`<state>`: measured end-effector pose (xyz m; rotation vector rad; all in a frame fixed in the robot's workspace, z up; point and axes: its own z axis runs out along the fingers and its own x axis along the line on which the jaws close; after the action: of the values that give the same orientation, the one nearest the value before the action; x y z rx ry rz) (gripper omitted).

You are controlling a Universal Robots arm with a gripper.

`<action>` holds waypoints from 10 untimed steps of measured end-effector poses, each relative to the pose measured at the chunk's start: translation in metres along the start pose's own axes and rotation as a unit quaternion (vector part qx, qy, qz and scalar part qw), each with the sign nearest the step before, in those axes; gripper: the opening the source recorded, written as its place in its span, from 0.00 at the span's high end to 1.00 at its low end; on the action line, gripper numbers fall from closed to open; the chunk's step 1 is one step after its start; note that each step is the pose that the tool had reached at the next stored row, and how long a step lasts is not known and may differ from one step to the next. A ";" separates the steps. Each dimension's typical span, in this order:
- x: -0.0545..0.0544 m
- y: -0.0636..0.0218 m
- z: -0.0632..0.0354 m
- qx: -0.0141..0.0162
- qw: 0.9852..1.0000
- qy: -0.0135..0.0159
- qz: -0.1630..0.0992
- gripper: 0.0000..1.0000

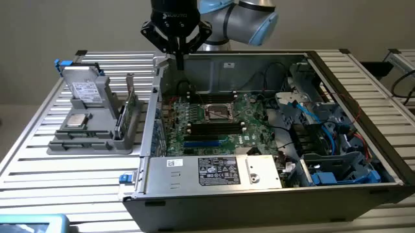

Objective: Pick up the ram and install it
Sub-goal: 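Reach for the ram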

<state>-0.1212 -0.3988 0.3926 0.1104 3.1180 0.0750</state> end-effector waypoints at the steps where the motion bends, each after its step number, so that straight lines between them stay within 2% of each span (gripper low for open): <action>1: 0.000 0.0000 0.0000 0.000 1.000 0.000 0.000 0.89; 10: 0.000 0.0000 0.0000 0.000 1.000 0.000 0.000 0.89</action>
<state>-0.1212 -0.3988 0.3926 0.1104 3.1180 0.0750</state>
